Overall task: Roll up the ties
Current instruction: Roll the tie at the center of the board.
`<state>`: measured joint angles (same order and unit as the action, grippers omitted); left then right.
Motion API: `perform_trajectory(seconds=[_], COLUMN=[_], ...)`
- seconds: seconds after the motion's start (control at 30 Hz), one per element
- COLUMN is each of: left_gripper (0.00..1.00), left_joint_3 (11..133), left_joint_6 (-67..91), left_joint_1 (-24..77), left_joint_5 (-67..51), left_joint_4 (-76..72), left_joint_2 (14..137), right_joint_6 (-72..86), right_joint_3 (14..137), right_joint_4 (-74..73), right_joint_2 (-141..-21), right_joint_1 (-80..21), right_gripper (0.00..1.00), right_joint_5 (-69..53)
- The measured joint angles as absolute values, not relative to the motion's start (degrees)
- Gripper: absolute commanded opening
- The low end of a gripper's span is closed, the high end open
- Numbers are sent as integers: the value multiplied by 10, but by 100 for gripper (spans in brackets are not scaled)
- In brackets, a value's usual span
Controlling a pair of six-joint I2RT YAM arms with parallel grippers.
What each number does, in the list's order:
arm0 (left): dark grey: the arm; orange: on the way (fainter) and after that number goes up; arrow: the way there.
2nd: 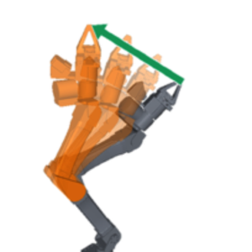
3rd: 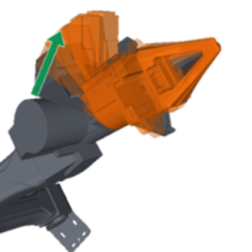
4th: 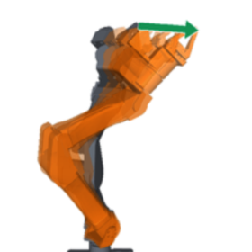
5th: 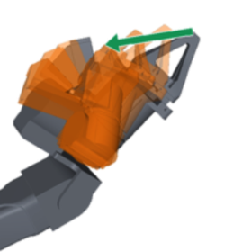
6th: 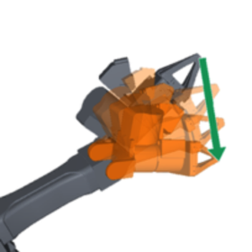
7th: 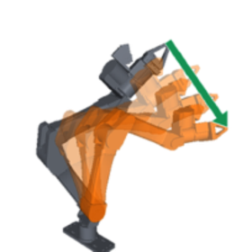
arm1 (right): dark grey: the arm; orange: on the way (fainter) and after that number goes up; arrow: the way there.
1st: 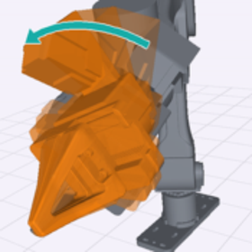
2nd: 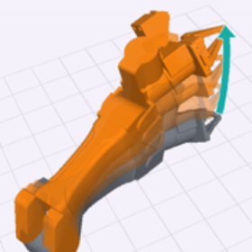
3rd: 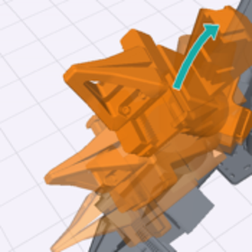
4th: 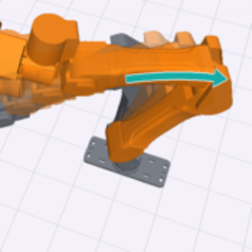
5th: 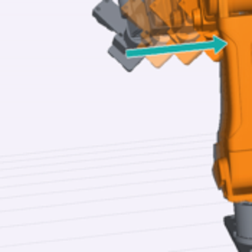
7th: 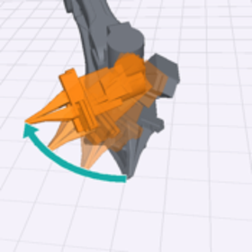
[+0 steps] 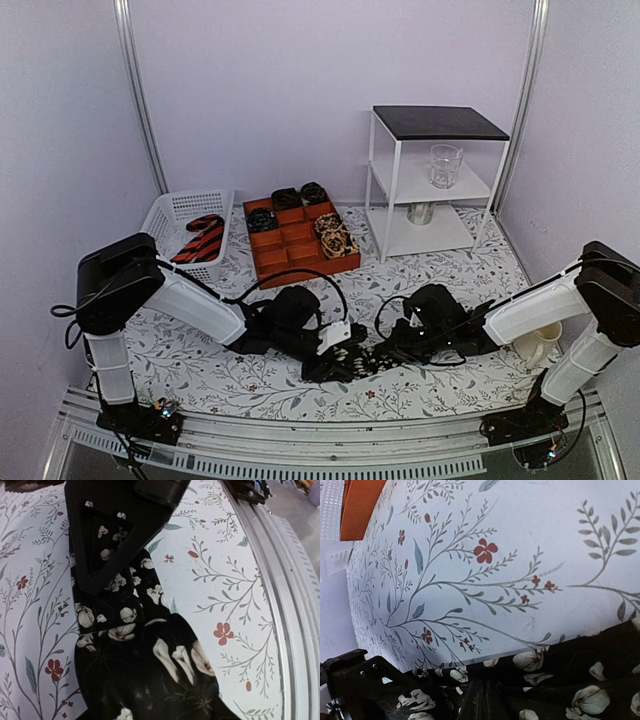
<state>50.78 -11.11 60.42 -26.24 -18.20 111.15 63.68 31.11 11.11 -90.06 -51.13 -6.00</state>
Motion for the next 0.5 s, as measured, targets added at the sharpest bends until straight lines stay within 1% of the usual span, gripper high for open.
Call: perform_trajectory(seconds=[0.07, 0.13, 0.2, 0.4, 0.5], left_gripper=[54, 58, 63, 69, 75], left_joint_3=[507, 507, 507, 507, 507], left_joint_6=[-114, -116, -118, -120, -117], left_joint_1=[603, 603, 603, 603, 603], left_joint_5=[-262, -262, -264, -263, -256], left_joint_4=[-182, -181, -181, -176, -167], left_joint_2=[1112, 1112, 1112, 1111, 1105], right_joint_6=[637, 639, 639, 634, 625], right_joint_3=[311, 311, 312, 314, 314], right_joint_4=[111, 111, 111, 100, 81], right_joint_2=[-901, -901, -901, -892, -869], right_joint_1=[-510, -510, -510, -509, -509], right_gripper=[0, 0, 2, 12, 16], right_joint_5=[-58, -58, -59, -61, -61])
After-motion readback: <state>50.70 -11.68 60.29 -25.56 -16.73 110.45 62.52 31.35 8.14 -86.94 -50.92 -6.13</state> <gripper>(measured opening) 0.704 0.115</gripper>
